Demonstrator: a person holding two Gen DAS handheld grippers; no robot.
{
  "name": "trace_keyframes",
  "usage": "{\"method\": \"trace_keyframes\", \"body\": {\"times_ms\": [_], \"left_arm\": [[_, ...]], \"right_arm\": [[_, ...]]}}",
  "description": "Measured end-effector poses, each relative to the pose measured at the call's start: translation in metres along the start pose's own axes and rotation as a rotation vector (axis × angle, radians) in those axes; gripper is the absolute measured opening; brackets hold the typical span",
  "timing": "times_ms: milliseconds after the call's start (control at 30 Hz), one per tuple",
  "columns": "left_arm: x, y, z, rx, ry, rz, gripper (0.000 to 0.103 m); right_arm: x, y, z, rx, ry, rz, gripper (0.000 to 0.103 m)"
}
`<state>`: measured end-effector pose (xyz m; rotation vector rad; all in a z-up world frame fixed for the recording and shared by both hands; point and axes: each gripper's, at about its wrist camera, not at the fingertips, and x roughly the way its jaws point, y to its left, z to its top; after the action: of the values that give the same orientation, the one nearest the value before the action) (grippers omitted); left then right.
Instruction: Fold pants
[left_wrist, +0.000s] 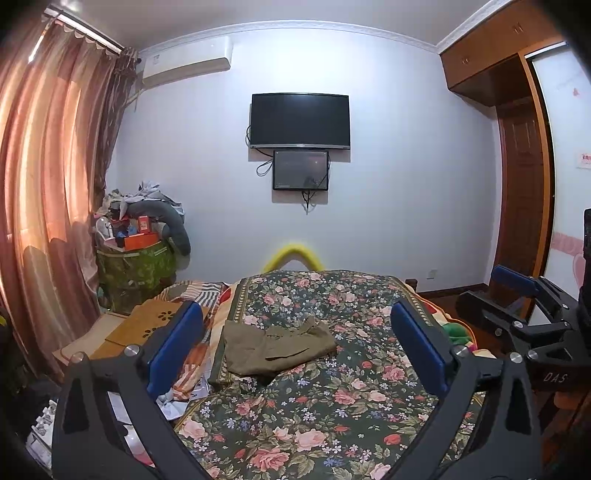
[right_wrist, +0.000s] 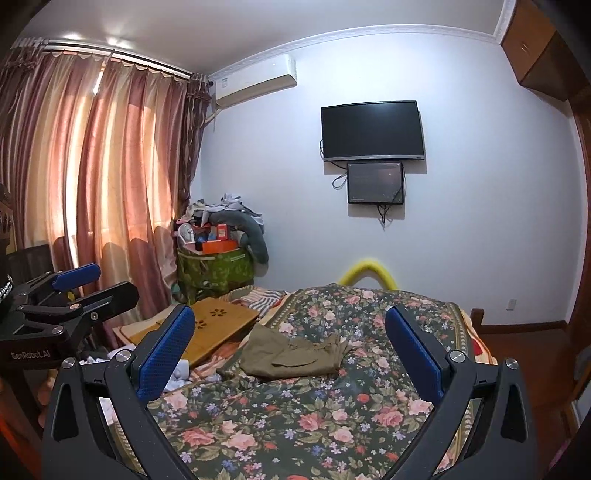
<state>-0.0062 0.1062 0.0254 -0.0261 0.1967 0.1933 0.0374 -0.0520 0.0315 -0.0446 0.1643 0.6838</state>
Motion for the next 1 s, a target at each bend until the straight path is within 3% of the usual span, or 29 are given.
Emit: {"method": "trace_keyframes", "body": {"times_ms": [1000], "left_arm": [[0.0098,0.0032,0.0012,-0.022,0.022,-0.047,0.103]], "right_arm": [[-0.0032,-0.0039,0.0069,0.022,0.001,-0.007,0.102]]}}
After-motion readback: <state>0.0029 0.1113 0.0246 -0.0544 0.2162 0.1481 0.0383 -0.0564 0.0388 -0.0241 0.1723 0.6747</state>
